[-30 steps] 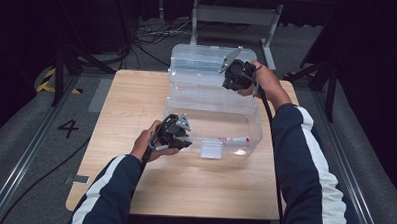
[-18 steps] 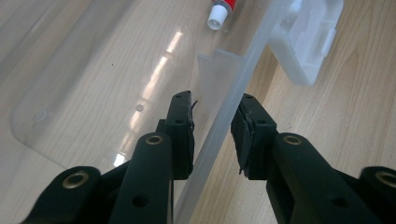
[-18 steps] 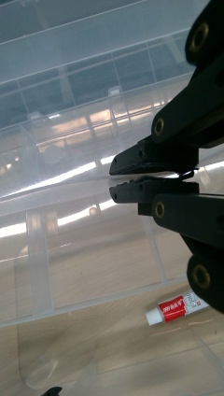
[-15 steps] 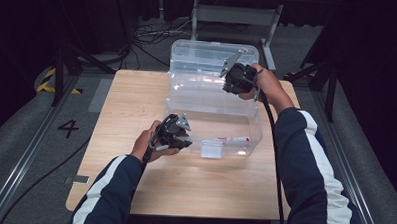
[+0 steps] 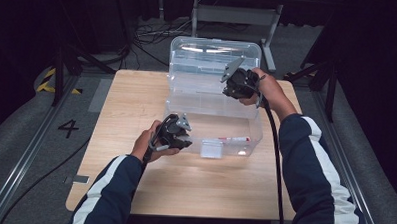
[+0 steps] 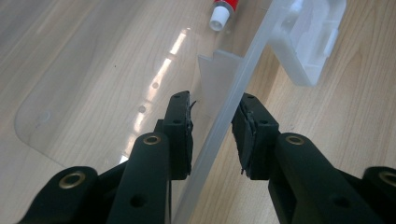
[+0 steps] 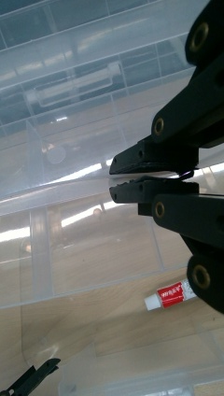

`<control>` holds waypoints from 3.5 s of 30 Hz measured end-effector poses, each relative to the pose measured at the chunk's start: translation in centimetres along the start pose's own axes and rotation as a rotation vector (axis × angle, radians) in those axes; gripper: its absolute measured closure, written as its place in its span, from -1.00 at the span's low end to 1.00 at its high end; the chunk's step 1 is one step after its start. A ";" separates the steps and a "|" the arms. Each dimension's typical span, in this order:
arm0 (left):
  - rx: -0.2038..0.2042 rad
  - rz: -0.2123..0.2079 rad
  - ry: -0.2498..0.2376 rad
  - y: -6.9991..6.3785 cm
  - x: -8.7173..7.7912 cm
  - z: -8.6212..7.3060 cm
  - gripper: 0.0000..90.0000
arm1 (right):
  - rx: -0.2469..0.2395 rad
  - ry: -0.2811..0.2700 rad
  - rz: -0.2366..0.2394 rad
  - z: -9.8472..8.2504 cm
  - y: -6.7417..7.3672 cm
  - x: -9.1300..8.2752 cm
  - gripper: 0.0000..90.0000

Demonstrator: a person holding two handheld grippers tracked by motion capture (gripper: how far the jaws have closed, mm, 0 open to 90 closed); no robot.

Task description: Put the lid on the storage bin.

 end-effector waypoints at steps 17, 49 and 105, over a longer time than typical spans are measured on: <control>0.013 0.024 -0.007 -0.1 0.1 0.0 0.48 | 0.005 -0.023 0.003 -0.5 1.3 -0.7 0.91; 0.017 0.058 -0.031 -0.4 0.2 -0.2 0.42 | 0.039 -0.060 0.041 -1.2 3.1 -1.3 0.86; 0.032 0.076 -0.144 -1.2 -0.4 0.0 0.44 | 0.101 -0.187 0.036 -2.9 4.7 -1.4 0.79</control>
Point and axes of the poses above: each handheld gripper's, and its own axes: x roughly forward along the jaws, z roughly out of its top, y roughly to its left, the point moved 3 cm from there along x, roughly forward along the jaws, and after that the axes turned 6 degrees about -z, right-handed, at the moved point
